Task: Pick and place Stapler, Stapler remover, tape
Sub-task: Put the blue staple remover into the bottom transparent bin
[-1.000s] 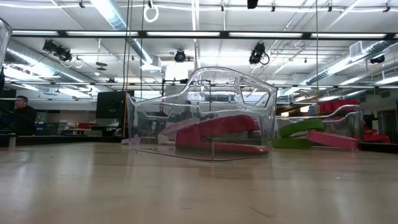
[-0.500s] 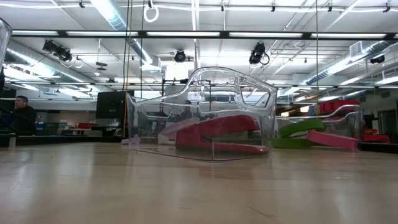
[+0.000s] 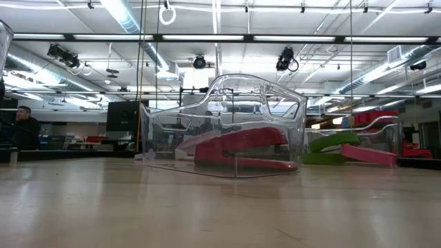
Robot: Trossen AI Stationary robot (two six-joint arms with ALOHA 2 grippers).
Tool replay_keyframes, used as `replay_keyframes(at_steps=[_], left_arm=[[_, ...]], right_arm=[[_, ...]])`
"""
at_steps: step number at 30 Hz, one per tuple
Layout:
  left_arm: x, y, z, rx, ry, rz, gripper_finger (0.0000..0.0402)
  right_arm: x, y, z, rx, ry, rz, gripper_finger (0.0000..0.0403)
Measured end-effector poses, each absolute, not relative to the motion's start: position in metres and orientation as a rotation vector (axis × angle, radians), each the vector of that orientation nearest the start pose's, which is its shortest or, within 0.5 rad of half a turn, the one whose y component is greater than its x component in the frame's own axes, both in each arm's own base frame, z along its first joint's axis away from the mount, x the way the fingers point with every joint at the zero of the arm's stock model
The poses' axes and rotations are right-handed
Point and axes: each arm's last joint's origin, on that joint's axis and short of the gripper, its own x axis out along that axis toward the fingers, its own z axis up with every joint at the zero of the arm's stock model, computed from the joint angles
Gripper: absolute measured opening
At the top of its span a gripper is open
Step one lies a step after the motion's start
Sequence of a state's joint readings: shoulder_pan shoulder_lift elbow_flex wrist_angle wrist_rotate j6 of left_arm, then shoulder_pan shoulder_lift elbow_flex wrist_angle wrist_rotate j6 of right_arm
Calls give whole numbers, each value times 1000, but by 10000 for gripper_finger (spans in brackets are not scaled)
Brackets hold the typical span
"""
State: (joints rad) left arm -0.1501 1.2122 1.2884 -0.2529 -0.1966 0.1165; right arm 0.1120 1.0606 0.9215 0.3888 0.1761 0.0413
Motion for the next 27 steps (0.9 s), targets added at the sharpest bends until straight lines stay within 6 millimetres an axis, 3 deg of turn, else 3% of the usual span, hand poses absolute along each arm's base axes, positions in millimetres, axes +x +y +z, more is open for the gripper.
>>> replay_keyframes(at_steps=[12, 22, 27], left_arm=[[211, -29, 427, 102, 209, 34, 114], [194, -42, 406, -105, 484, -283, 104], [188, -55, 392, -110, 645, -363, 103]], right_arm=[[237, 22, 370, -13, -115, -65, 269], [237, 22, 369, -36, -100, -67, 209], [237, 22, 368, -36, -92, -66, 179]])
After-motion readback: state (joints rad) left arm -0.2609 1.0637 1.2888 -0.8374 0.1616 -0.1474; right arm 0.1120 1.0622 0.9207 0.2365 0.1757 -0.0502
